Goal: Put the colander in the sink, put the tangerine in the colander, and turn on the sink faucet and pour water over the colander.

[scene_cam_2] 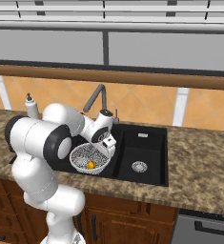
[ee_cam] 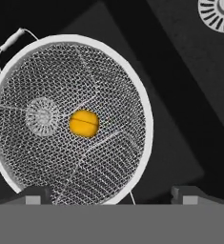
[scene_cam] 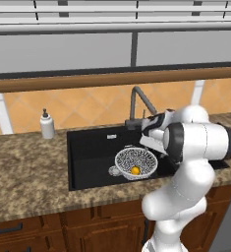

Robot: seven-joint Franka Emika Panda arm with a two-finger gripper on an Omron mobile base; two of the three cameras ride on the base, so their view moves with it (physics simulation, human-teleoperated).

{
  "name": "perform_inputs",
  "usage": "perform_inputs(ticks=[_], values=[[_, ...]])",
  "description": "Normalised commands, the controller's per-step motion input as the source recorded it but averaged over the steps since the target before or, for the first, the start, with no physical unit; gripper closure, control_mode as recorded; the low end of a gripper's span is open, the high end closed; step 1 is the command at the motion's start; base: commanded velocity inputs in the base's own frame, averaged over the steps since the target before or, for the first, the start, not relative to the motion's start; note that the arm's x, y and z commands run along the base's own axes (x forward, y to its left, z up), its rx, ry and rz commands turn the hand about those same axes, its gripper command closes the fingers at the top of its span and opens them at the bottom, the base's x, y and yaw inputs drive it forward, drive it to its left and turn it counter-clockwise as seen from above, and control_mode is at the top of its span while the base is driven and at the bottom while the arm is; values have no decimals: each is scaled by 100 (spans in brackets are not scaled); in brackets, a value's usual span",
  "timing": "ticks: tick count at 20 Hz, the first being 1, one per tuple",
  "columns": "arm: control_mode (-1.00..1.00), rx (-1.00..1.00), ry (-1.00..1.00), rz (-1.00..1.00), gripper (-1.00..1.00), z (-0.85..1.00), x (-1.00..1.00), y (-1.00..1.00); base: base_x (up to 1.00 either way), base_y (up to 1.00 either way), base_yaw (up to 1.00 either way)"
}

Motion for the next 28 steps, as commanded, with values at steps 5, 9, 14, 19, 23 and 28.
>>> perform_inputs(ticks=[5, 9, 14, 19, 23, 28], values=[[-100, 0, -24, 5, -100, 2, -17, -49, 0, 0, 0], [-100, 0, -33, 4, -100, -1, 0, -38, 0, 0, 0], [-100, 0, -34, 8, -100, 0, 9, -39, 0, 0, 0], [-100, 0, -12, 7, -100, 11, 30, -33, 0, 0, 0], [-100, 0, -19, 13, -100, 18, 15, -39, 0, 0, 0], [-100, 1, -21, 14, -100, 30, 13, -32, 0, 0, 0]])
